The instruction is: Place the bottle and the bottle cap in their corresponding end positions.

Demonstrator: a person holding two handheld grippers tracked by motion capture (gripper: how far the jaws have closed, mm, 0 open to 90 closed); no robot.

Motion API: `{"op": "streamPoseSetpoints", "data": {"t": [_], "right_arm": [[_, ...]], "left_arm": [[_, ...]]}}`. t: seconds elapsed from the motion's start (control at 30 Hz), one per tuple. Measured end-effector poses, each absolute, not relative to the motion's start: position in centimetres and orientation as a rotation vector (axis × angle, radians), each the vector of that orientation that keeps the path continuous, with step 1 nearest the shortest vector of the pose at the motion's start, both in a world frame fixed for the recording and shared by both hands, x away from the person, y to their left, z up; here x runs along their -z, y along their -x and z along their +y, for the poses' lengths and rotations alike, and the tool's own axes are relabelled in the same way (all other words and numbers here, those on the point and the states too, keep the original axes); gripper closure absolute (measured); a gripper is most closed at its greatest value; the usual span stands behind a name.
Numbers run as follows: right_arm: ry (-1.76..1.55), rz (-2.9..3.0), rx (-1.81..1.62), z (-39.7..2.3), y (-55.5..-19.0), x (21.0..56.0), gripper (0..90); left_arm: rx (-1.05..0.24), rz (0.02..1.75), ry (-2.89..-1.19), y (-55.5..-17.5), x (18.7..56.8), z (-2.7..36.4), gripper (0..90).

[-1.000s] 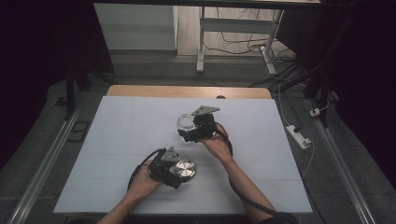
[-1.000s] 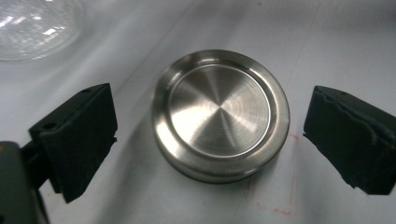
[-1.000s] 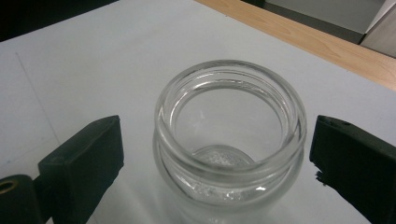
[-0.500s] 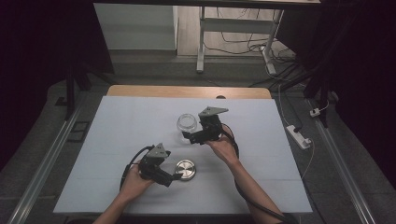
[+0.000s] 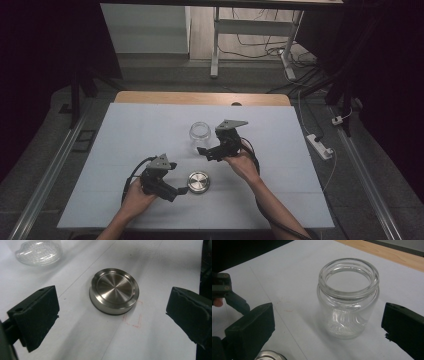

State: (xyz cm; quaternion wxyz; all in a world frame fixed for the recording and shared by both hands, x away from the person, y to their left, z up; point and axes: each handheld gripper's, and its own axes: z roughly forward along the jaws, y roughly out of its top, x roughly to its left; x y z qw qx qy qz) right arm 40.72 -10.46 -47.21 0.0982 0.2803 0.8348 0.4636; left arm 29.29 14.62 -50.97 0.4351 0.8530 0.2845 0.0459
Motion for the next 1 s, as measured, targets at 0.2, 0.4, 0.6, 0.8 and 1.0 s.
{"op": "streamPoseSetpoints", "data": {"t": [0.2,0.4,0.6,0.8,1.0], "right_arm": [[-0.808,2.464,-1.385,-10.7,-39.9,46.9,0.0],[-0.767,2.478,-1.368,-10.6,-38.8,46.8,0.0],[-0.764,2.491,-1.358,-11.0,-38.0,46.9,0.0],[-0.776,2.481,-1.362,-11.8,-37.4,47.0,0.0],[-0.793,2.491,-1.350,-12.7,-36.7,47.2,0.0]], "left_arm": [[-0.134,0.732,-2.121,-28.8,50.9,15.6,0.0],[-0.152,0.760,-2.120,-28.2,50.8,16.4,0.0],[-0.163,0.778,-2.127,-27.6,50.9,17.2,0.0],[-0.195,0.794,-2.155,-26.9,50.9,17.9,0.0],[-0.203,0.819,-2.146,-26.3,51.0,19.2,0.0]]}}
